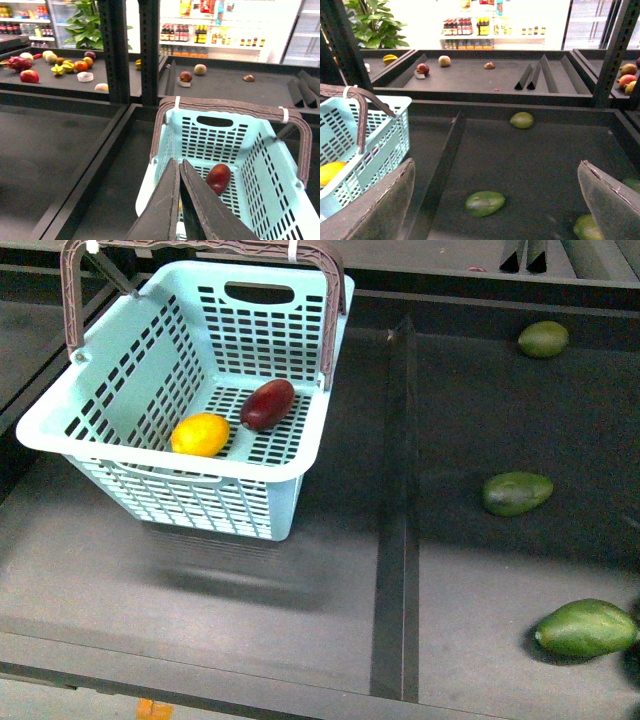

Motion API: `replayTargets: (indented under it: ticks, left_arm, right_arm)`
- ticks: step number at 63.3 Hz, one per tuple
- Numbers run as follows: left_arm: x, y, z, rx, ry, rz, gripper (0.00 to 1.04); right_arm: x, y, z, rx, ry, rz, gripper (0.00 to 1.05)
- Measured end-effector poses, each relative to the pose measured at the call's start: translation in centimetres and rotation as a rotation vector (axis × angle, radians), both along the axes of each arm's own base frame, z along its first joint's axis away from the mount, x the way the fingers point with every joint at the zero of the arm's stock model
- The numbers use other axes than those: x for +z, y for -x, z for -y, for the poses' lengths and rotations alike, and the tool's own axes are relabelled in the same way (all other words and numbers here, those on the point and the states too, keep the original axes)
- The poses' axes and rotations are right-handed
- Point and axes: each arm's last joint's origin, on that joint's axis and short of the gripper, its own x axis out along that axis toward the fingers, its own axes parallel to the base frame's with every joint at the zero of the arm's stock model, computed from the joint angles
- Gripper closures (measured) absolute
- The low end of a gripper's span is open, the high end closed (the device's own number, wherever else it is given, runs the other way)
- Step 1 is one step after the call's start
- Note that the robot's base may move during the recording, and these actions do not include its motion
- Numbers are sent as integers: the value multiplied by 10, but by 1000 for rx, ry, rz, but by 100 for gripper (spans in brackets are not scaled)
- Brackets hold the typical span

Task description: Pick lemon and mango into basket

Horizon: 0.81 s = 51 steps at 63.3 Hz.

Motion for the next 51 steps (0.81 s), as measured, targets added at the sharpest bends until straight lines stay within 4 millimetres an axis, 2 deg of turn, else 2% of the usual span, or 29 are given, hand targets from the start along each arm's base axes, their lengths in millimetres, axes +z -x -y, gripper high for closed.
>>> replayTargets:
  ticks: [4, 18, 51]
  left_arm:
    - [-6, 8, -6, 28, -1, -25, 101]
    - [-4, 26, -6, 21, -1, -14, 101]
    - [3, 49, -6, 21, -1, 10, 101]
  right_arm:
    - [0, 0, 0, 0, 0, 0, 9]
    - [0, 0, 0, 0, 0, 0, 9]
    - [0, 0, 0, 0, 0, 0, 9]
